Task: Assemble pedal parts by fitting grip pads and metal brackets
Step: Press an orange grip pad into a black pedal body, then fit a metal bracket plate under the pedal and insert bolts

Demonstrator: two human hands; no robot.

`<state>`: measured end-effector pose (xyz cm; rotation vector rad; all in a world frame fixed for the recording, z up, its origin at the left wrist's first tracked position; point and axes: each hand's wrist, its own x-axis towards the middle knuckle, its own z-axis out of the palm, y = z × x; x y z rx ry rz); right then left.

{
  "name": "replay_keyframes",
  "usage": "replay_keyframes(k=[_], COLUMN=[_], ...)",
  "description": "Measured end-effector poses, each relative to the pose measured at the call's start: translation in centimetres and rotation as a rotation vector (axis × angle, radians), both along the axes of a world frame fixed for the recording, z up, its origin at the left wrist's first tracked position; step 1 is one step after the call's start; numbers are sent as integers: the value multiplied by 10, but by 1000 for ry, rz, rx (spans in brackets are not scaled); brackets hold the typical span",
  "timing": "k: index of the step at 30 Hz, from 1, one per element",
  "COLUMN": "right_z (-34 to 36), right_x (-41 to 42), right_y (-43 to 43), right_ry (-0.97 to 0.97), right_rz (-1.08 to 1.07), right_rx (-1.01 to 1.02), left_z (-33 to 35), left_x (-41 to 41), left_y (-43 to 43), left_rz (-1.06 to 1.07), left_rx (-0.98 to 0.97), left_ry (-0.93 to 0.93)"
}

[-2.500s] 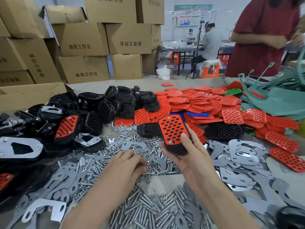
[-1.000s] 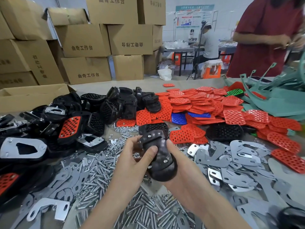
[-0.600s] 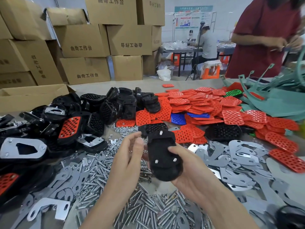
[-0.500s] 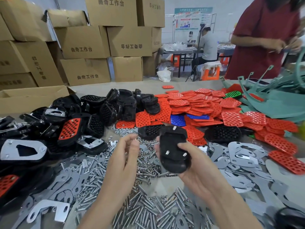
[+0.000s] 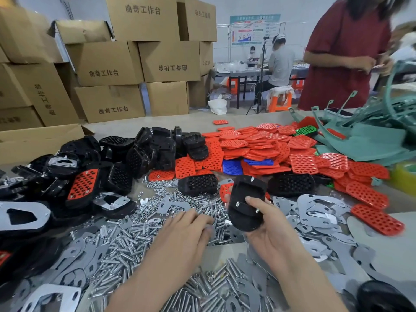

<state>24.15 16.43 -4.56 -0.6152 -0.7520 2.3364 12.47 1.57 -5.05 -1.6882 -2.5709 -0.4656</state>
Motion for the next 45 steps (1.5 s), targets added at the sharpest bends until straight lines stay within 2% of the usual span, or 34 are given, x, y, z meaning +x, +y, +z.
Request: replay_keyframes(k=[3,6,11,16,25,31,38,45], right_z=[0,0,-1,-2,-1,0,4,3], right_x=[-1,0,2,3,4,8,6,4], right_y=[3,5,6,7,13,15,9,9], right_ry=[7,26,29,28,89,48,40,33], right_rz=[-55,-97,-93,-85,-134,-152,-122,-115], right_rx=[-5,-20,0,6,-20,-6,13,17], left_z=[-1,-2,1,-1,25,18,2,7], left_x=[0,0,1,-3,-26,-45,-83,-86], left_y=[12,29,44,32,13,40,69,76], left_rz=[18,14,-13,-41,121,149,160,69], left_rx=[26,-46,-124,-113,-214,-77,-290,-360], left_ry=[-30,-4,43,68,72,8,57,101])
